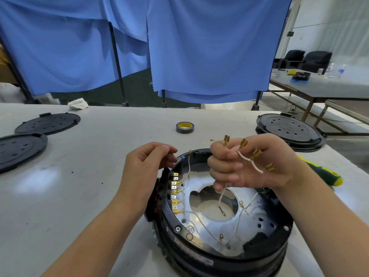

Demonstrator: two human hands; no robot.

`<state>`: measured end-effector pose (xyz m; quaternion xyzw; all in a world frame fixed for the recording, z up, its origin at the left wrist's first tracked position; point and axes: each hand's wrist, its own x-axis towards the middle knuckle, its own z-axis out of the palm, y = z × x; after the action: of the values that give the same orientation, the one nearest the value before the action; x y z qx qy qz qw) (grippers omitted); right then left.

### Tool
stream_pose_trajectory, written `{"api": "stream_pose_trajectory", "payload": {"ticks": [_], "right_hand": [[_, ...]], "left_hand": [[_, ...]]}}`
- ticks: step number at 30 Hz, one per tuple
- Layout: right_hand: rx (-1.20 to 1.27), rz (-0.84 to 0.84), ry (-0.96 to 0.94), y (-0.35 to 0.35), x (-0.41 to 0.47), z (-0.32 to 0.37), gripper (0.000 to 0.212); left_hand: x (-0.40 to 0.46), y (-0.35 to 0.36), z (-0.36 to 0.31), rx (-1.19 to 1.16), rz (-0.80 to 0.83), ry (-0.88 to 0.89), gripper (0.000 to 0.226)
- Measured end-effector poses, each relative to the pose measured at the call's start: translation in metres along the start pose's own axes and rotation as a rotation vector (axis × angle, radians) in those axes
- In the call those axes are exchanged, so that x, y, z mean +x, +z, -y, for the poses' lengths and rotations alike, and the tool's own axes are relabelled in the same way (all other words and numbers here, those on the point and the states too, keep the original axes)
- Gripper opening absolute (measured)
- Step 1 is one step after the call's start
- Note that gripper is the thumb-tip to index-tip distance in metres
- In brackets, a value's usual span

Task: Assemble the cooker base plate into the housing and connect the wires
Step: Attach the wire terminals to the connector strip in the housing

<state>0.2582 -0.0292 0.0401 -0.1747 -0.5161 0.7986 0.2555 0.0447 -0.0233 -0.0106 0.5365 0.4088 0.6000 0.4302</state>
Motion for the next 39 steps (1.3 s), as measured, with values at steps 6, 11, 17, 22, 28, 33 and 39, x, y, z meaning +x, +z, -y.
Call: {"api": "stream_pose_trajectory", "payload": {"ticks": [6,11,17,22,28,33,39], "right_hand": [[-0.064,-0.090,0.069,-0.008,0.007,-0.004,0.021],[-0.365,-0.360,0.187,-0.013,0.018,-0.012,0.034],[-0.657,-0.599,0.317,-0.018,0.024,-0.020,0.022],[-0.763,-0.562,0.451,-0.012,0.036,-0.024,0.027],[-0.866,-0.510,0.467,-0.004,0.054,-0.016,0.026],[-0.860,-0.541,0.446,-0.001,0.062,-0.020,0.024],[-0.772,-0.527,0.430,-0.006,0.055,-0.026,0.027]], "left_hand": [[0.002,-0.002,0.001,0.042,-0.089,-0.003,0.034],[0.003,0.002,0.004,-0.093,0.051,-0.194,0.025],[-0.001,0.006,0.005,-0.046,0.182,-0.211,0.049],[-0.004,0.012,0.005,0.098,0.194,-0.188,0.035],[-0.003,0.012,0.005,0.167,0.163,-0.183,0.035],[-0.003,0.014,0.003,0.179,0.158,-0.200,0.034],[-0.004,0.014,0.002,0.199,0.157,-0.203,0.034]]}}
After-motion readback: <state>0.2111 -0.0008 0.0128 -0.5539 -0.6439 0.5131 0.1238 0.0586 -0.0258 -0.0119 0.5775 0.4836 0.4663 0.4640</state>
